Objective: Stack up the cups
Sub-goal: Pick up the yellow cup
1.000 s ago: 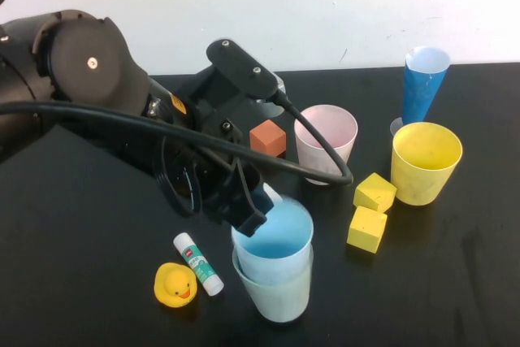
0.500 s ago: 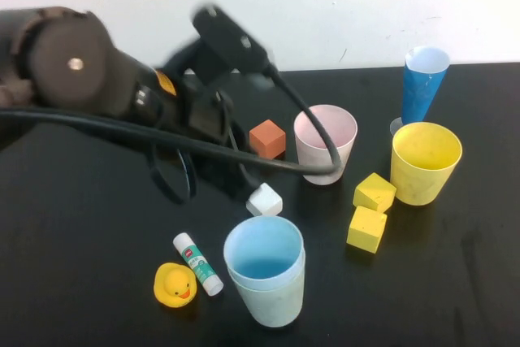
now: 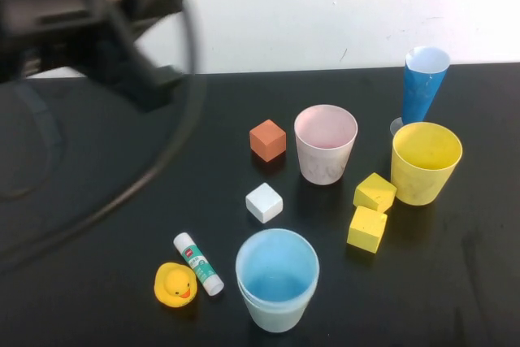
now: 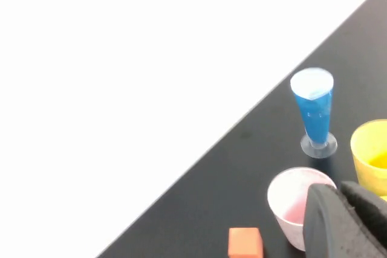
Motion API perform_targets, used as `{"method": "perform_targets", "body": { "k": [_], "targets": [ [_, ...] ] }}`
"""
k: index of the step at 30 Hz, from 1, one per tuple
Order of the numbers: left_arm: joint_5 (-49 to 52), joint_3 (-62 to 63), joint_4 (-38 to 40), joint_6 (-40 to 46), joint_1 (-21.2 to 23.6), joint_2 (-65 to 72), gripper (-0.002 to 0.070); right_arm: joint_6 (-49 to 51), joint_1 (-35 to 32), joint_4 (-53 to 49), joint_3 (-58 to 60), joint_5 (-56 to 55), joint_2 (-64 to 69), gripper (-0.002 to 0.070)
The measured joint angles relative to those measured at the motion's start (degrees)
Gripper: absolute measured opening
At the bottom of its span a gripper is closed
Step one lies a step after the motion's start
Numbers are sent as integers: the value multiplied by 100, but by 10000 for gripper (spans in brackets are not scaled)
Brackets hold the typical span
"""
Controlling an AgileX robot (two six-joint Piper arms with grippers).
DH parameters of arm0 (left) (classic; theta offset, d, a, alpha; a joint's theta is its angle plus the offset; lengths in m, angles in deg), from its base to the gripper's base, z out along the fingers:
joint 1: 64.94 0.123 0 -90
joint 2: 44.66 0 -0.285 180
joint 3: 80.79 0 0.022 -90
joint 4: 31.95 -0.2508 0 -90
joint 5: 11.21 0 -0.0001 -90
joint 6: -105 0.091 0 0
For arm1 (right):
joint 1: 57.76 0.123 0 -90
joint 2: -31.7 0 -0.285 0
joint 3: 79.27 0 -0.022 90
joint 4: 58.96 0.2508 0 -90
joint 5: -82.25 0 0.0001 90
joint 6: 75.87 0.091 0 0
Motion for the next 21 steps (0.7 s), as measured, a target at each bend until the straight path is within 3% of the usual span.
{"method": "perform_targets", "body": {
  "k": [12,14,18,21],
  "targets": [
    [-332,-2487,-1001,-82,1,-2193,2,-576,151,467,-1161,-3,2346,13],
    [-359,-2866,-1071,-380,1,-2538,2,-586,236,467,-1293,-3,2570,67],
    [-567,-3519,-1437,-997,1,-3101,2,-593,389,444,-1620,-85,3015,293],
    [-545,-3775,-1716,-1157,-11,-3337,2,-593,419,444,-1811,-275,3347,409]
  ]
}}
